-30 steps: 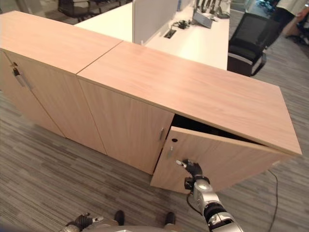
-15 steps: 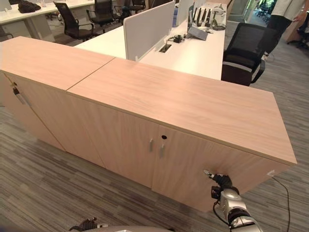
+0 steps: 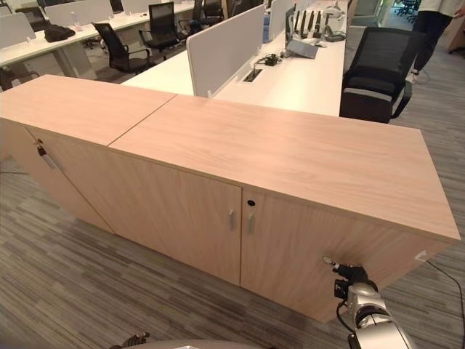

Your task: Put the empty folder in the office cabinet

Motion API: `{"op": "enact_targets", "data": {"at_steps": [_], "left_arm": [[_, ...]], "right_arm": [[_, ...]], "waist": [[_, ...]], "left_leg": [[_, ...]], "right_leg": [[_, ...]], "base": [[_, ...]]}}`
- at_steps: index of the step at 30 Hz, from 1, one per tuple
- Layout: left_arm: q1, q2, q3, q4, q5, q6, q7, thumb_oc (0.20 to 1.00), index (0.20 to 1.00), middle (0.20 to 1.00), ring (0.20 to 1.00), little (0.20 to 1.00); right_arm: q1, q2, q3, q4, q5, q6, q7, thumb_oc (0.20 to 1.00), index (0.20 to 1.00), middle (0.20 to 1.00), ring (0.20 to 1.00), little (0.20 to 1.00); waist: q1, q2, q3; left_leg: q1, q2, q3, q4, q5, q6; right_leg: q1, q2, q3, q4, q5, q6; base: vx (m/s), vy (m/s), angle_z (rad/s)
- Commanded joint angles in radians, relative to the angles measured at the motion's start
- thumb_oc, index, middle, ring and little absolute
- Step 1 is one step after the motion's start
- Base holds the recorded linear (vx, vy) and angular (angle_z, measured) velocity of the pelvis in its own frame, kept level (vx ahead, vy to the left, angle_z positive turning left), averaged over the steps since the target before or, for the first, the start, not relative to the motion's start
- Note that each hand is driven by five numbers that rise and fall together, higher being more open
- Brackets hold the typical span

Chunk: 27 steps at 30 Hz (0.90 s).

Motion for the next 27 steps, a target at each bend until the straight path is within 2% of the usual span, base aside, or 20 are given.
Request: {"op": "enact_targets", "data": {"at_steps": [1, 5, 9, 12, 18, 23, 27], "left_arm": [[-0.04, -0.014, -0.06, 0.068, -0.014, -0.013, -0.01, 1.0, 1.0, 1.0, 1.0, 1.0], [-0.046, -0.027, -0.034, 0.078, -0.017, -0.011, -0.005, 1.0, 1.0, 1.0, 1.0, 1.0], [-0.046, -0.042, 0.017, 0.069, -0.028, -0.009, 0.004, 1.0, 1.0, 1.0, 1.0, 1.0], [-0.047, -0.049, 0.035, 0.053, -0.037, -0.012, 0.01, 1.0, 1.0, 1.0, 1.0, 1.0], [-0.052, -0.044, 0.045, 0.006, -0.09, -0.029, -0.002, 1.0, 1.0, 1.0, 1.0, 1.0], [-0.071, -0.034, 0.049, -0.003, -0.132, -0.043, -0.008, 1.0, 1.0, 1.0, 1.0, 1.0], [-0.084, -0.024, 0.047, -0.019, -0.154, -0.054, -0.013, 1.0, 1.0, 1.0, 1.0, 1.0]], "right_arm": [[-0.169, -0.018, -0.043, 0.011, 0.038, -0.076, 0.006, 1.0, 1.0, 1.0, 1.0, 1.0], [-0.054, 0.07, -0.028, -0.093, 0.048, -0.09, 0.028, 1.0, 1.0, 1.0, 1.0, 1.0], [0.182, 0.179, -0.011, -0.278, 0.006, -0.095, 0.048, 1.0, 1.0, 1.0, 1.0, 1.0], [0.306, 0.234, 0.005, -0.322, -0.001, -0.092, 0.073, 1.0, 1.0, 1.0, 1.0, 1.0], [0.38, 0.288, 0.04, -0.203, -0.07, -0.061, 0.097, 1.0, 1.0, 1.0, 1.0, 1.0], [0.348, 0.286, 0.079, -0.063, -0.211, -0.053, 0.087, 1.0, 1.0, 1.0, 1.0, 1.0], [0.331, 0.277, 0.088, -0.014, -0.244, -0.051, 0.088, 1.0, 1.0, 1.0, 1.0, 1.0]], "waist": [[0.021, -0.051, 0.037], [0.004, -0.049, 0.039], [-0.029, -0.05, 0.035], [-0.048, -0.05, 0.034], [-0.07, -0.054, 0.035], [-0.075, -0.06, 0.043], [-0.077, -0.063, 0.045]], "left_leg": [[0.025, -0.015, 0.008, 0.012, -0.057, -0.001], [0.024, -0.016, 0.012, 0.012, -0.058, 0.0], [0.019, -0.017, 0.014, 0.012, -0.06, -0.001], [0.018, -0.017, 0.021, 0.012, -0.061, -0.002], [0.023, -0.012, 0.04, 0.012, -0.065, -0.002], [0.041, -0.006, 0.073, 0.012, -0.071, -0.001], [0.057, -0.002, 0.09, 0.012, -0.075, -0.001]], "right_leg": [[0.067, -0.059, -0.039, 0.023, -0.076, 0.068], [0.063, -0.058, -0.036, 0.025, -0.077, 0.065], [0.051, -0.062, -0.023, 0.025, -0.072, 0.065], [0.042, -0.064, -0.014, 0.025, -0.069, 0.065], [0.028, -0.061, 0.009, 0.025, -0.061, 0.067], [0.022, -0.053, 0.034, 0.024, -0.056, 0.068], [0.027, -0.048, 0.044, 0.022, -0.056, 0.067]], "base": [[0.0, 0.0, 0.0], [0.0, 0.005, 0.01], [-0.02, 0.014, 0.07], [-0.01, 0.003, 0.01], [-0.01, -0.002, -0.14], [-0.02, -0.011, -0.21], [0.01, -0.007, -0.19]]}}
